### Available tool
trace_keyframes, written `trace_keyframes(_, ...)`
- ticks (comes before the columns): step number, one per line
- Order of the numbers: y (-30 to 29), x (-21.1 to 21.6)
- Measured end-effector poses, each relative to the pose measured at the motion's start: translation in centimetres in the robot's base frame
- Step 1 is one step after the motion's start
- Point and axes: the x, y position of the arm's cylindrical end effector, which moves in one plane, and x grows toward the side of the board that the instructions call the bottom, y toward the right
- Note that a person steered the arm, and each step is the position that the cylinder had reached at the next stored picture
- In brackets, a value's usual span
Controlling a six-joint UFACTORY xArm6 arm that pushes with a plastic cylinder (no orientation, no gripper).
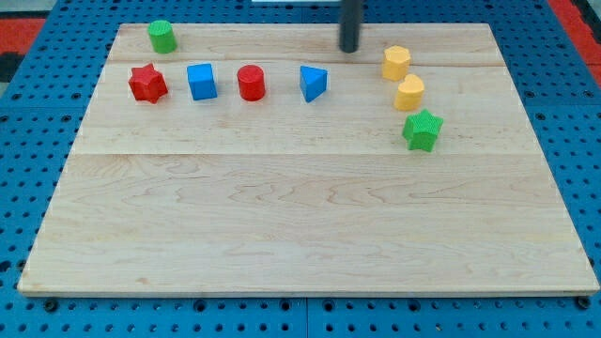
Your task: Drag the green star to the right of blue triangle
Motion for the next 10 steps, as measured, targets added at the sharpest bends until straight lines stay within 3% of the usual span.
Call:
trace_keyframes(1, 8.4, 1.0)
trace_keyframes(2, 13.7, 8.2)
trace_keyframes(3, 14.4, 16.2)
trace_keyframes(4, 8.8, 19.2)
trace_keyframes(5, 1.8, 19.2)
trace_keyframes(6, -0.3, 17.6)
trace_keyframes(9, -1.2, 9.6)
trace_keyframes(10, -1.1, 9.4)
